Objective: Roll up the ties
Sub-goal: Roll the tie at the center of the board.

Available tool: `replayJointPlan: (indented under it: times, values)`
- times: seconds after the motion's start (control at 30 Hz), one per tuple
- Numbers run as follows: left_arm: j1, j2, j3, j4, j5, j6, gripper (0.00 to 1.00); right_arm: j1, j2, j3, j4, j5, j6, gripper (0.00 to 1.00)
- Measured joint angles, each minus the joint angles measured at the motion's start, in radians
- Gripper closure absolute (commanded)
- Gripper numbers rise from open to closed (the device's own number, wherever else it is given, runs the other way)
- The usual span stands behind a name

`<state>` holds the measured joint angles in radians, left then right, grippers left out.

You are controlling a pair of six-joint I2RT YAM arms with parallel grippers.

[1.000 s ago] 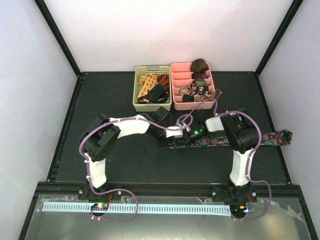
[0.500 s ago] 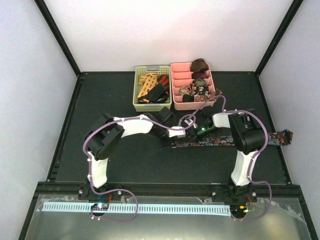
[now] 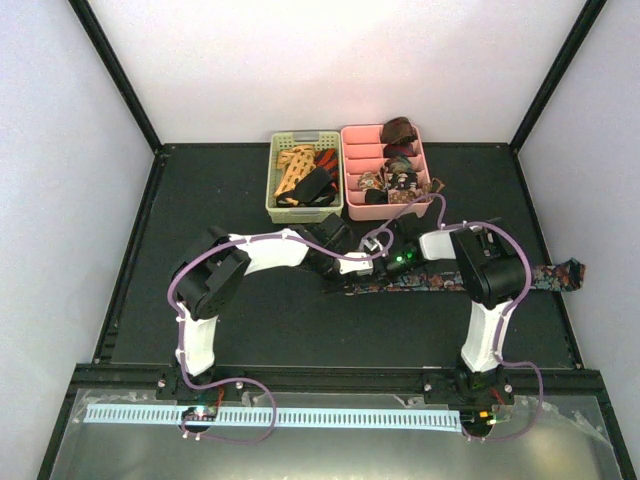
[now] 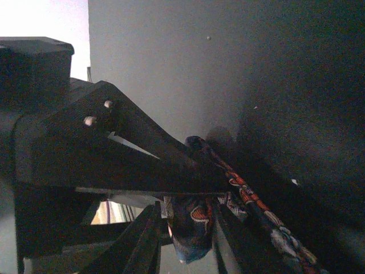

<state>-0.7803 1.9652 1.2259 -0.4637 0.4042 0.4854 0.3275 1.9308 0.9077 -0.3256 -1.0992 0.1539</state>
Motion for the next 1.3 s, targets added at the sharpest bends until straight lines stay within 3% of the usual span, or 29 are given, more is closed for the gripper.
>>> replayJointPlan:
  times: [0.17, 0.2, 0.27, 0.33, 0.6, 0.77, 0.87, 1.0, 1.13, 1.3]
  values:
    - [0.000, 0.000, 0.000, 0.000, 0.000, 0.000, 0.74, 0.014, 0.008, 0.000, -0.002, 0.018, -0.014, 0.86]
    - [0.000, 0.000, 0.000, 0.000, 0.000, 0.000, 0.74, 0.014, 0.008, 0.000, -0.006, 0.023, -0.020, 0.84]
    - [0.000, 0.000, 0.000, 0.000, 0.000, -0.001, 0.74, 0.014, 0.008, 0.001, -0.014, 0.027, -0.030, 0.69]
    - [0.000, 0.000, 0.000, -0.001, 0.001, -0.002, 0.74, 0.013, 0.008, 0.005, -0.032, 0.032, -0.047, 0.66]
    - [0.000, 0.000, 0.000, -0.003, 0.000, -0.005, 0.74, 0.007, -0.014, -0.002, -0.056, 0.023, -0.066, 0.80]
    - [0.000, 0.000, 0.000, -0.003, 0.000, -0.007, 0.74, 0.008, -0.013, -0.004, -0.060, 0.023, -0.068, 0.82]
    - [0.000, 0.000, 0.000, -0.003, 0.000, -0.007, 0.72, 0.008, -0.013, -0.004, -0.064, 0.023, -0.078, 0.97]
    - [0.000, 0.000, 0.000, -0.002, 0.001, -0.014, 0.54, 0.008, -0.013, -0.002, -0.078, 0.029, -0.088, 0.98]
    - [0.015, -0.009, -0.023, 0.030, 0.033, -0.028, 0.28, 0.008, -0.007, 0.006, -0.092, 0.053, -0.113, 0.98]
    - [0.062, -0.086, -0.142, 0.121, 0.064, -0.037, 0.09, 0.008, 0.010, 0.006, -0.093, 0.058, -0.127, 0.98]
